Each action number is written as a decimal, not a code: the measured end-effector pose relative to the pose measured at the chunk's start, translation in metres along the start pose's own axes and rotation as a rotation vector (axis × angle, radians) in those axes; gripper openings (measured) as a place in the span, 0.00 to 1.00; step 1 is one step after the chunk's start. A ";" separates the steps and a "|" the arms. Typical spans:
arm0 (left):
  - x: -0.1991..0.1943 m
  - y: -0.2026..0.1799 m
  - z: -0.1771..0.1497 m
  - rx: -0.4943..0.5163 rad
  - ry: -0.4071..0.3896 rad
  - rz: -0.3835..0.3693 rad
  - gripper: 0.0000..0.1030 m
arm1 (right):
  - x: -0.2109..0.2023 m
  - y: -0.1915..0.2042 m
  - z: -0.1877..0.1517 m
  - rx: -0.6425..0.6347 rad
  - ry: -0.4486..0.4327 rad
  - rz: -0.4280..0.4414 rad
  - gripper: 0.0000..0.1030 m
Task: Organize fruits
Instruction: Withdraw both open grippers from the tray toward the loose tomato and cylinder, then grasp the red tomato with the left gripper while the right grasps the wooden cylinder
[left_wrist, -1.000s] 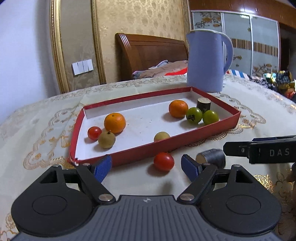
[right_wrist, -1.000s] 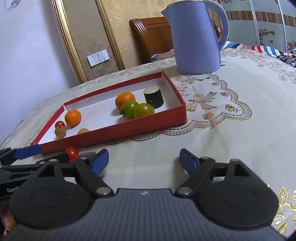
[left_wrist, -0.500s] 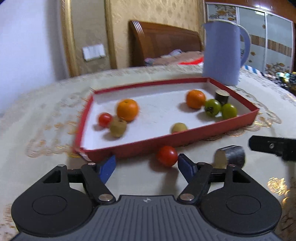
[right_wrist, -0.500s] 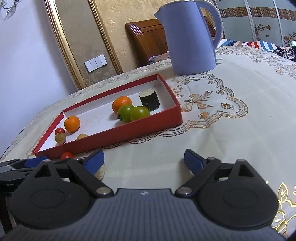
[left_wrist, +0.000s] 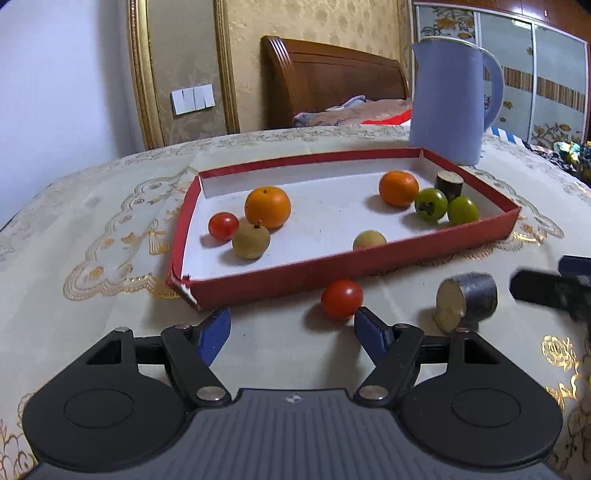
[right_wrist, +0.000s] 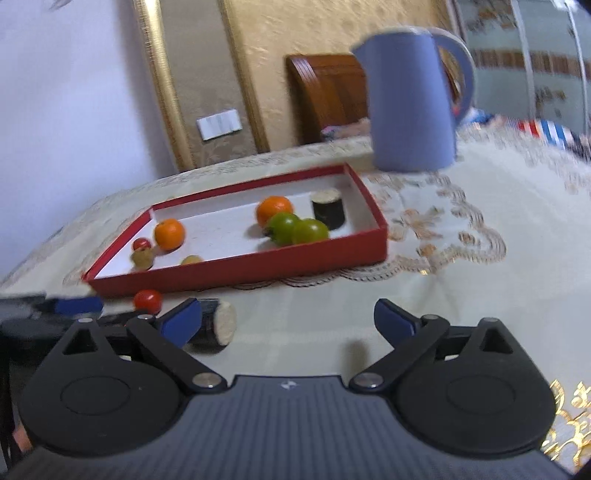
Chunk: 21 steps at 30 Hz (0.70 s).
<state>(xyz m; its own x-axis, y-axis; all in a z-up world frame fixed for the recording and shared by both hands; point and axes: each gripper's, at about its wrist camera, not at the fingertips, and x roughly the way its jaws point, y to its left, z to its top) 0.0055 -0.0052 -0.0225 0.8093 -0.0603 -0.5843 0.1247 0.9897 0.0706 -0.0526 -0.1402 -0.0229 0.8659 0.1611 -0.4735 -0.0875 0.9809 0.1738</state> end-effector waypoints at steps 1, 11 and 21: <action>0.002 -0.001 0.002 -0.007 0.001 0.005 0.72 | -0.001 0.005 -0.001 -0.027 0.001 -0.002 0.97; -0.001 0.011 0.001 -0.086 -0.035 0.060 0.77 | 0.009 0.017 0.000 -0.055 0.065 -0.011 0.97; 0.001 0.017 0.001 -0.121 -0.022 0.059 0.81 | 0.031 0.036 0.005 -0.070 0.101 -0.036 0.87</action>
<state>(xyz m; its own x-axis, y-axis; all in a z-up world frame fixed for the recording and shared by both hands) 0.0087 0.0111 -0.0213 0.8257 -0.0029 -0.5641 0.0075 1.0000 0.0057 -0.0265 -0.1008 -0.0271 0.8156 0.1320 -0.5633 -0.0944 0.9909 0.0955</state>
